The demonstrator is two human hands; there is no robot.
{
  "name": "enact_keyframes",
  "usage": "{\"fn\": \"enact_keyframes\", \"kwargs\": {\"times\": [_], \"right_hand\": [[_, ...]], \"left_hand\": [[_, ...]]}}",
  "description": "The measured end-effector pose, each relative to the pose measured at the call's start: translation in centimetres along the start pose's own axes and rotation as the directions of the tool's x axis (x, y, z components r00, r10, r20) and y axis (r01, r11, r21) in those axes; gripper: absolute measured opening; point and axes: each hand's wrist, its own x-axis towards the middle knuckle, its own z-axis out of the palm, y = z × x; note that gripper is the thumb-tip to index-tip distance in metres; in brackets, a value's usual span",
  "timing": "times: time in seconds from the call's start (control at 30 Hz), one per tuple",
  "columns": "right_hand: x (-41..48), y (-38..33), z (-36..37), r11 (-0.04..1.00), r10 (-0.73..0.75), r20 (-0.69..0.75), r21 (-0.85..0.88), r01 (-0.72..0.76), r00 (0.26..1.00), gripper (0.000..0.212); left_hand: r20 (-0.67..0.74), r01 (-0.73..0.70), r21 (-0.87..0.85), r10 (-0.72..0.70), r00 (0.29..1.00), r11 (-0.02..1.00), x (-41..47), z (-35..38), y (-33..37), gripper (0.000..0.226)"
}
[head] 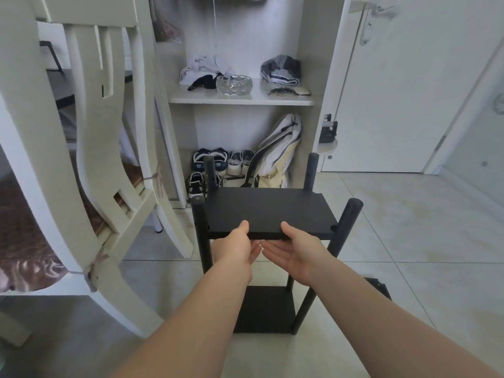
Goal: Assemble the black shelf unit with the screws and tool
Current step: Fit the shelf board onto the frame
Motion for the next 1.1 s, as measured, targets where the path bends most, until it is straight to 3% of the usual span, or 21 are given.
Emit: {"fn": "enact_keyframes", "kwargs": {"times": [0.33, 0.47, 0.5, 0.6, 0.63, 0.7, 0.73, 0.77, 0.87, 0.93, 1.1], "right_hand": [[1.0, -0.5, -0.1, 0.994, 0.077, 0.063, -0.085, -0.072, 0.995, 0.028], [0.7, -1.6, -0.2, 0.936, 0.138, 0.028, -0.332, -0.121, 0.99, 0.042], [0.3, -2.2, -0.3, 0.872, 0.134, 0.0, -0.475, -0.117, 0.991, 0.047], [-1.5, -4.0, -0.6, 0.514, 0.007, -0.024, -0.857, -0.024, 1.0, 0.049], [-2.2, -4.5, -0.5, 0.447, -0.048, -0.003, -0.894, 0.019, 0.999, 0.047], [-3.5, -5.6, 0.3, 0.438, -0.162, 0.076, -0.888, 0.14, 0.984, 0.04], [-4.0, -6.1, 0.9, 0.406, -0.254, 0.134, -0.884, 0.231, 0.958, 0.034], [-4.3, -6.7, 1.4, 0.306, -0.37, 0.196, -0.897, 0.318, 0.908, 0.028], [-4.1, -8.9, 3.0, -0.1, -0.583, 0.39, -0.905, 0.414, 0.712, 0.02], [-2.7, -10.8, 3.6, -0.279, -0.57, 0.471, -0.882, 0.381, 0.673, 0.023], [2.9, -14.8, 3.6, -0.567, -0.389, 0.5, -0.792, 0.227, 0.773, 0.032]], "left_hand": [[-0.049, 0.039, -0.072, -0.042, 0.998, 0.997, 0.1, -0.5, -0.4, 0.028], [-0.036, 0.058, -0.089, -0.062, 0.997, 0.994, 0.3, -0.8, 0.3, 0.021], [-0.038, 0.061, -0.083, -0.064, 0.997, 0.995, 0.3, -0.9, 0.4, 0.019], [-0.051, 0.074, -0.071, -0.078, 0.996, 0.995, 0.4, -1.1, 0.3, 0.02], [-0.056, 0.081, -0.068, -0.085, 0.995, 0.994, 0.4, -1.1, 0.2, 0.021], [-0.064, 0.092, -0.074, -0.097, 0.993, 0.993, 0.5, -1.3, 0.0, 0.021], [-0.067, 0.096, -0.078, -0.101, 0.993, 0.992, 0.5, -1.3, 0.0, 0.021], [-0.068, 0.098, -0.08, -0.103, 0.992, 0.992, 0.5, -1.2, 0.1, 0.021], [-0.068, 0.1, -0.084, -0.106, 0.992, 0.991, 0.5, -1.1, 0.2, 0.021], [-0.077, 0.099, -0.09, -0.106, 0.991, 0.991, 0.4, -1.1, 0.1, 0.022], [-0.085, 0.089, -0.084, -0.096, 0.992, 0.992, 0.4, -1.1, -0.1, 0.025]]}}
